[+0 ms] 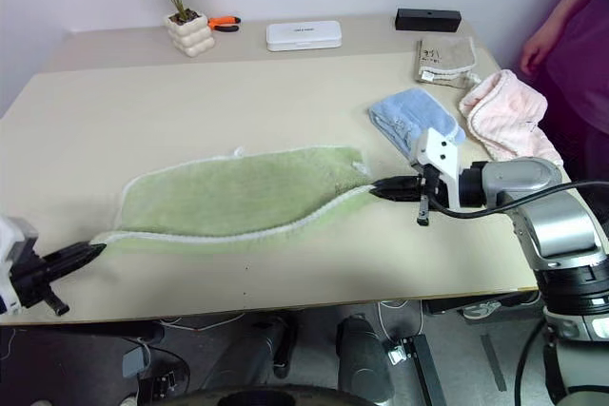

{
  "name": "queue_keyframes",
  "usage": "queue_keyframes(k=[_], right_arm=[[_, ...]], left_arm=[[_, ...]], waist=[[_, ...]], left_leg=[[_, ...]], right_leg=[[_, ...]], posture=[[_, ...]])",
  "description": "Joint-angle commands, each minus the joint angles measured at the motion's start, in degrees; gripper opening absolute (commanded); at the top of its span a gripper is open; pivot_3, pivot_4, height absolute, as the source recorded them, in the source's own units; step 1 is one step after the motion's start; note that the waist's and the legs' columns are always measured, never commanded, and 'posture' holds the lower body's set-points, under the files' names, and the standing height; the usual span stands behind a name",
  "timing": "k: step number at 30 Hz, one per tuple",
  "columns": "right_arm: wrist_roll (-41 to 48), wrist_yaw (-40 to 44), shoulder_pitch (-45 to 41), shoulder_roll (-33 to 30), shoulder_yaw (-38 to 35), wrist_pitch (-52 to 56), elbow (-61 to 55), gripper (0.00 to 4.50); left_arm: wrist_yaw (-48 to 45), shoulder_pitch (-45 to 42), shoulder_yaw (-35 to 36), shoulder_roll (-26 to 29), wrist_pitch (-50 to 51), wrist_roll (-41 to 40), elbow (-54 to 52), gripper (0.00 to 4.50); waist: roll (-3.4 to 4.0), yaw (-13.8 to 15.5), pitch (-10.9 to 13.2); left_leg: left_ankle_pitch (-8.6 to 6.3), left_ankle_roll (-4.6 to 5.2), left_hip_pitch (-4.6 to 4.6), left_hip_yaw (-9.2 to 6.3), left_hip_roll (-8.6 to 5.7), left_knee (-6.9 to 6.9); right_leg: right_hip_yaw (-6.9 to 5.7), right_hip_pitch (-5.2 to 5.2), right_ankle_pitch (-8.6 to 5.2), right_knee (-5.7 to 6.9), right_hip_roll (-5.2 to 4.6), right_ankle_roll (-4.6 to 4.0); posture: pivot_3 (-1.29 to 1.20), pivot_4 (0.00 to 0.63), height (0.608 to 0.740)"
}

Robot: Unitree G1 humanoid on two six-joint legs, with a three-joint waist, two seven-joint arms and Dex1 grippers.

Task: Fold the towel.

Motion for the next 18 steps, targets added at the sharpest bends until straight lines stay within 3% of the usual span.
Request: queue_keyframes(k=[1,5,9,18], right_arm=[[-3.0,-5.5,-5.6,3.3,-0.4,-3.5,4.0,0.04],[-7.1,-9.2,-9.5,6.4,1.2,-7.1,10.1,0.04],[-13.7,-13.7,-16.0,11.9,5.0,-13.8,23.8,0.04],[-16.8,-15.4,-19.3,16.6,6.3,-17.7,32.2,0.04]], left_arm=[[2.2,-5.0,0.9,1.0,-1.6,1.1,2.7,0.00],[3.8,-10.1,-1.8,1.2,-4.2,5.0,7.3,0.00],[6.4,-22.4,-8.9,1.1,-9.2,10.6,20.2,0.00],[6.5,-28.4,-13.9,-0.1,-14.5,13.5,29.1,0.00]], waist=[[-0.01,-0.1,0.0],[-0.02,-0.2,0.0],[-0.05,-0.1,0.0],[-0.05,-0.3,0.0]], left_leg=[[0.00,0.00,0.00,0.05,0.04,0.00],[0.03,0.11,0.00,0.14,0.08,-0.06],[0.09,0.10,0.07,0.17,0.09,-0.08],[0.02,0.15,0.04,0.22,0.11,-0.09]], right_leg=[[-0.03,-0.02,0.02,0.00,-0.01,-0.02],[-0.03,-0.14,0.05,-0.02,0.00,0.02],[-0.05,-0.16,0.21,0.07,0.05,0.16],[0.00,-0.23,0.34,0.10,0.09,0.32]], posture=[[0.00,0.150,0.738],[0.00,0.150,0.738],[0.00,0.150,0.738],[0.00,0.150,0.738]])
